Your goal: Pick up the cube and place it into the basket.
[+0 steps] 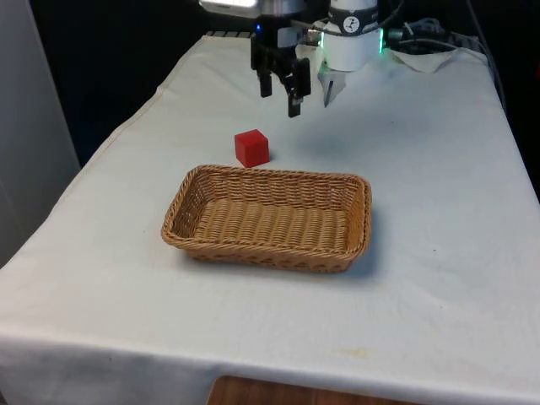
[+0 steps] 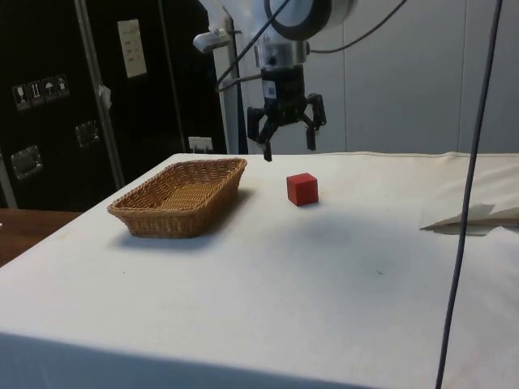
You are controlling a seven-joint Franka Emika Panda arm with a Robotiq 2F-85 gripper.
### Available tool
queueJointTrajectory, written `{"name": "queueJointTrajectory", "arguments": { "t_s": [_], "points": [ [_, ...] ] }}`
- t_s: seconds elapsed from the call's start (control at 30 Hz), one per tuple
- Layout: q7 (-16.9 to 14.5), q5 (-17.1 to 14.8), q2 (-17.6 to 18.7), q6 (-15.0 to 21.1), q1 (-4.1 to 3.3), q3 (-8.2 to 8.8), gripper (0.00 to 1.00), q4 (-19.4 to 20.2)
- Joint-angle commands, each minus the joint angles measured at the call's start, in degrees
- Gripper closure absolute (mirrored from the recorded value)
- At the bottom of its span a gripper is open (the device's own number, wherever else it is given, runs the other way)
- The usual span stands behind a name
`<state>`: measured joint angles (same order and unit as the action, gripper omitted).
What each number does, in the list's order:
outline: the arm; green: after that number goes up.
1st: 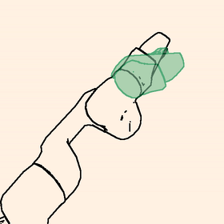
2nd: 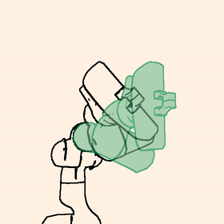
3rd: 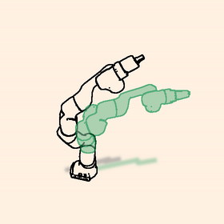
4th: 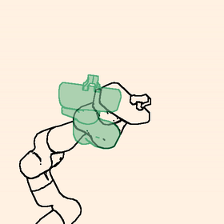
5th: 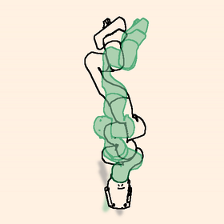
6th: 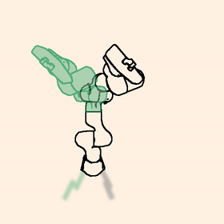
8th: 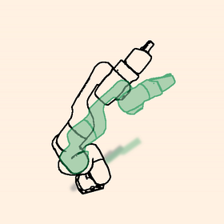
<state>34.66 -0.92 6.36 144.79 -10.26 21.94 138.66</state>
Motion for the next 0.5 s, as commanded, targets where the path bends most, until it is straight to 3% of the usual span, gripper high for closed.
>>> {"name": "queueJointTrajectory", "arguments": {
  "t_s": [0.0, 0.1, 0.13, 0.17, 0.4, 0.43, 0.47],
  "points": [
    [-1.09, -0.86, 0.63, 1.43, 0.34, 0.29, 0.0, 0.17],
    [-2.12, -1.15, 1.89, 2.46, 0.52, 1.26, 0.0, 0.0],
    [-1.09, -0.06, 1.78, 1.89, 0.17, 1.43, 0.0, -0.06],
    [-2.41, -1.26, 2.23, 2.75, 0.63, 1.49, 0.0, -0.06],
    [-4.3, -1.89, 4.98, 4.64, 1.2, 3.38, 0.0, -0.69],
    [-3.21, -0.63, 4.93, 4.07, 0.63, 3.78, 0.0, -0.74],
    [-4.58, -2.06, 5.27, 4.87, 1.26, 3.55, 0.0, -0.74]
  ]
}}
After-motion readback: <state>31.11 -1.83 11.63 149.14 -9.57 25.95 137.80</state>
